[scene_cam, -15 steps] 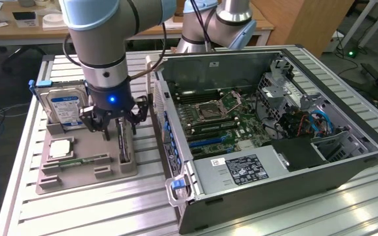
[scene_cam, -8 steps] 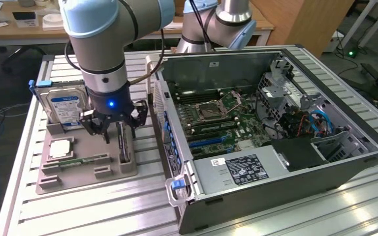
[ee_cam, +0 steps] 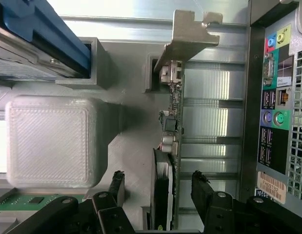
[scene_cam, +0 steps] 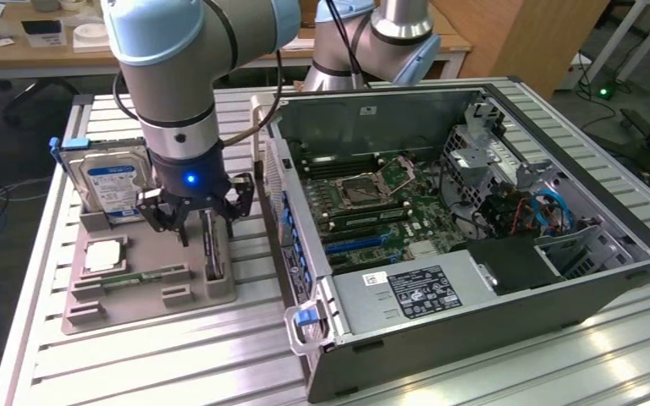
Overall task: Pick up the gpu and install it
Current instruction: 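Pick up the gpu and move the gpu toward the slot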
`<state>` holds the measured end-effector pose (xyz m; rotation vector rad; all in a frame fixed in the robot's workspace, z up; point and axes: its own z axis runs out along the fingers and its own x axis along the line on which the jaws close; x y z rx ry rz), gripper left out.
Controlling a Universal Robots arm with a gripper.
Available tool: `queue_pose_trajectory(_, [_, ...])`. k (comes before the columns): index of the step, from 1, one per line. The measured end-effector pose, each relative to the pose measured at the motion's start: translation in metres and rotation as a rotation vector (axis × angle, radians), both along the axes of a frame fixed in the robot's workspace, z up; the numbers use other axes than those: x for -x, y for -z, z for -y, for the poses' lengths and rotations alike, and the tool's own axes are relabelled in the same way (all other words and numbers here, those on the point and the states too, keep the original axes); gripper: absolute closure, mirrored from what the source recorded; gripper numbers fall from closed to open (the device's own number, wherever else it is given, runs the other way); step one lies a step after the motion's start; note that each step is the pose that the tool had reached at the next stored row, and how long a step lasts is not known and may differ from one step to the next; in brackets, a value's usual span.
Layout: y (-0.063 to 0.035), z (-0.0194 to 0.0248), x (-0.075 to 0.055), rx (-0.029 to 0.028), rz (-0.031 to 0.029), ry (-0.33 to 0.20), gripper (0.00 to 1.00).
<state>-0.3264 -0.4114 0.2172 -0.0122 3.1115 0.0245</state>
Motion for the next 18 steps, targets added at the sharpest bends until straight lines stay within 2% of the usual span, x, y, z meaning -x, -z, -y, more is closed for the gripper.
queue_pose_trajectory(5, [0.0001, 0.0007, 0.0001, 0.0023, 0.0002, 0.001, 0.34])
queue_pose_trajectory(7, [0.0001, 0.0013, 0.0, 0.0079, 0.0003, 0.002, 0.34])
queue_pose_trajectory(8, [0.0002, 0.0015, -0.0002, 0.0157, 0.0001, 0.003, 0.34])
queue_pose_trajectory(11, [0.0004, 0.0015, -0.003, 0.023, 0.0, 0.009, 0.35])
queue_pose_trajectory(12, [0.0004, 0.0015, -0.0036, 0.0229, 0.0001, 0.01, 0.42])
queue_pose_trajectory(16, [0.0004, 0.0015, -0.0032, 0.0232, 0.0, 0.01, 0.43])
queue_pose_trajectory(17, [0.0004, 0.0015, -0.0026, 0.023, 0.0002, 0.01, 0.5])
queue_pose_trajectory(18, [0.0004, 0.0015, -0.0026, 0.0229, 0.0001, 0.01, 0.5])
